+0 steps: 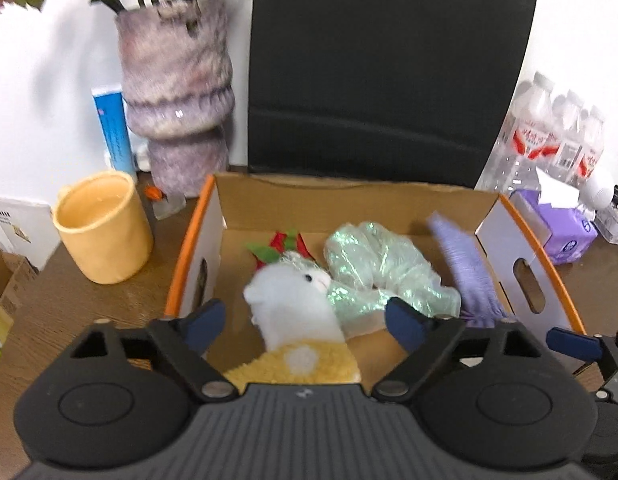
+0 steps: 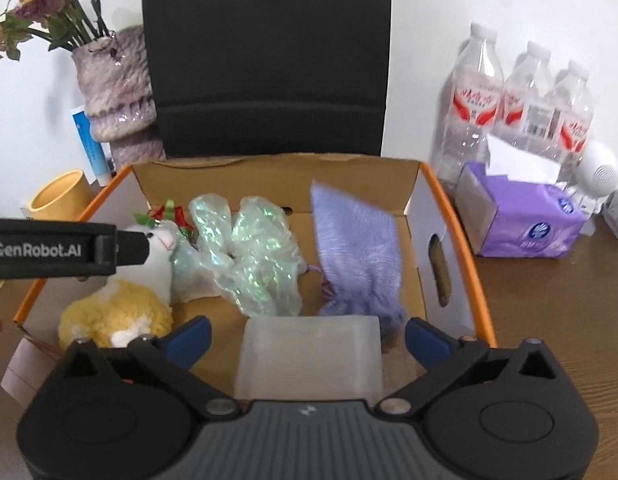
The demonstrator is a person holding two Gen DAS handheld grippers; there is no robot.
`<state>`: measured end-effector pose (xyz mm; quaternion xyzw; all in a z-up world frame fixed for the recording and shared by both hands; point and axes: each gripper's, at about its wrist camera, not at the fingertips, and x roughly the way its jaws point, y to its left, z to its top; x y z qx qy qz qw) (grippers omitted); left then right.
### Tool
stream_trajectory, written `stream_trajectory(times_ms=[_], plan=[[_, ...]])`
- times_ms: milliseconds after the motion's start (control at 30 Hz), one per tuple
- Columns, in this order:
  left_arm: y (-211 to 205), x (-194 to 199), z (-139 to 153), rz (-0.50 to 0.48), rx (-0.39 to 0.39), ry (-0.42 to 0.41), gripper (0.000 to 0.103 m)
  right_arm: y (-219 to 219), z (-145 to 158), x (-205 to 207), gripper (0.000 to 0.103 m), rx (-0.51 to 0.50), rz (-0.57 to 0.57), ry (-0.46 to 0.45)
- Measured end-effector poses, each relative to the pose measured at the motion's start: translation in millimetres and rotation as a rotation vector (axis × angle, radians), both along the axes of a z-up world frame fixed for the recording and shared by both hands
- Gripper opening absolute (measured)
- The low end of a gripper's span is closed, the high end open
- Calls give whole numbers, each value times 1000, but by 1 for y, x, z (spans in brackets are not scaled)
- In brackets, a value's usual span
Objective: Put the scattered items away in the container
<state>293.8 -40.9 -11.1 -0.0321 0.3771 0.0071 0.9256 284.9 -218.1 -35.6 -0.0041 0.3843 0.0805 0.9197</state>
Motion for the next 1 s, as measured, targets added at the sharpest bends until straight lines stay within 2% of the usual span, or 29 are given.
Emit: stream_trajectory(times_ms=[100, 267, 433, 733, 1000], plan=[[3, -9, 8, 23, -3, -18, 103, 1, 8, -9, 103, 10, 7, -9], [10, -24, 18, 51, -27, -22, 103, 5, 17, -26, 103, -3, 12, -19], [13, -45, 25, 50, -19, -35, 103, 8, 28, -46, 103, -22, 17, -35], [18, -91, 41, 70, -39, -83, 103, 8, 49, -90, 103, -41, 18, -63], [19, -142, 62, 19, -62, -135, 103, 4, 74, -142, 103, -66, 43, -107]])
